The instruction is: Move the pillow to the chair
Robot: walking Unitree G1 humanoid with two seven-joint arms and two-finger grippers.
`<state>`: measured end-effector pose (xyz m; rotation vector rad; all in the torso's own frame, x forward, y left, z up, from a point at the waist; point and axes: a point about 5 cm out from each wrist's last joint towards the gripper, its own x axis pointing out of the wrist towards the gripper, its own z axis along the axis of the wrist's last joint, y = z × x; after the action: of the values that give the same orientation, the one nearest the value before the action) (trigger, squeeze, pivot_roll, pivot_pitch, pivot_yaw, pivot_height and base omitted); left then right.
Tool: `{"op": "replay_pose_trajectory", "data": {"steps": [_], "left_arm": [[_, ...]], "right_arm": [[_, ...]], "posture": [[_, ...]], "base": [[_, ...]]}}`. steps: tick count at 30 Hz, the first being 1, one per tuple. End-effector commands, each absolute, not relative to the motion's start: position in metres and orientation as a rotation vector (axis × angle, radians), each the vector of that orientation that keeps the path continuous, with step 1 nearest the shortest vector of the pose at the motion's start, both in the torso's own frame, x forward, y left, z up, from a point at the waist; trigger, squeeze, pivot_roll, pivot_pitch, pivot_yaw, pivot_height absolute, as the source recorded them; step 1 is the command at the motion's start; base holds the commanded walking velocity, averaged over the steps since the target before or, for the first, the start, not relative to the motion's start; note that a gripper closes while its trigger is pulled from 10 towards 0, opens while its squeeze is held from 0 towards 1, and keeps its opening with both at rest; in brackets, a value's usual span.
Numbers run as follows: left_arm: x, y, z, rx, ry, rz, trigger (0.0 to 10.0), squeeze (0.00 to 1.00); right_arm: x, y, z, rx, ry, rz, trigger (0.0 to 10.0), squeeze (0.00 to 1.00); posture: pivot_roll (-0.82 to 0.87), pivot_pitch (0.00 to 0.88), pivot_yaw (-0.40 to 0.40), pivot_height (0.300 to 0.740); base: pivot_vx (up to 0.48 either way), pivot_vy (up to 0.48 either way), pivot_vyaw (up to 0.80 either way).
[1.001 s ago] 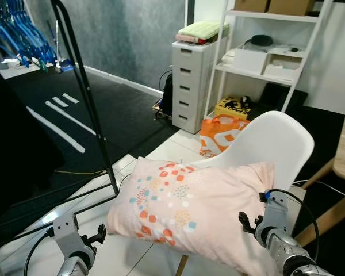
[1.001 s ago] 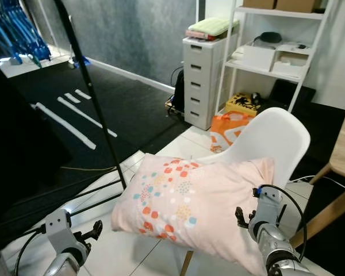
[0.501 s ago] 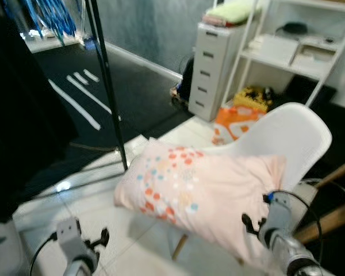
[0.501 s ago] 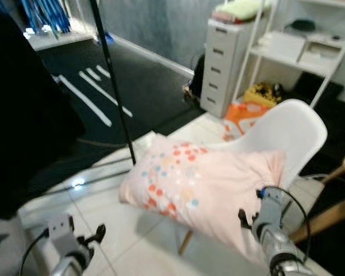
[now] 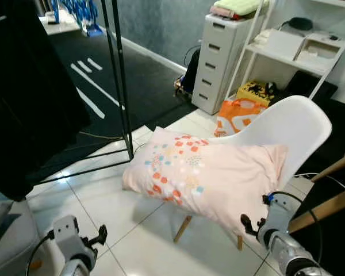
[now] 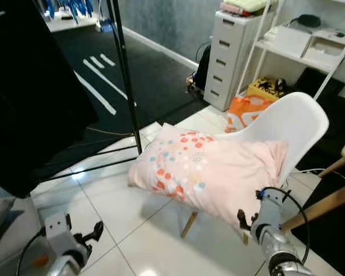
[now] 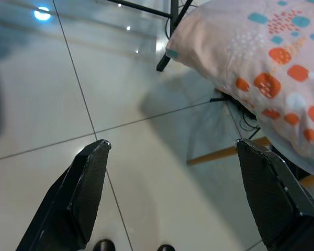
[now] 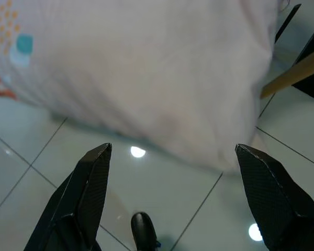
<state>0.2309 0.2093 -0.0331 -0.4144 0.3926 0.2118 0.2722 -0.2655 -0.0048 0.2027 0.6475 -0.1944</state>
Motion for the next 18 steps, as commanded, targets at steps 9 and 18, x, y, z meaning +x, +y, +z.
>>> {"op": "replay_pose_trajectory", "data": {"steps": [9, 18], "left_arm": [[0.2212, 0.2116, -0.0396, -0.44, 0.41, 0.255, 10.0, 0.0], [0.2205, 0.2094, -0.0391, -0.43, 0.399, 0.235, 10.0, 0.0]], "right_arm": [[0.2689, -0.2644, -0.0084, 0.216, 0.668, -0.196, 10.0, 0.0], [0.2672, -0.2666, -0.009, 0.22, 0.67, -0.206, 10.0, 0.0]], "posture": [[-0.1, 0.0, -0.069, 0.74], [-0.1, 0.0, -0.067, 0.74]], "base": [[-0.115, 0.0, 0.0], [0.0, 0.0, 0.0]]}}
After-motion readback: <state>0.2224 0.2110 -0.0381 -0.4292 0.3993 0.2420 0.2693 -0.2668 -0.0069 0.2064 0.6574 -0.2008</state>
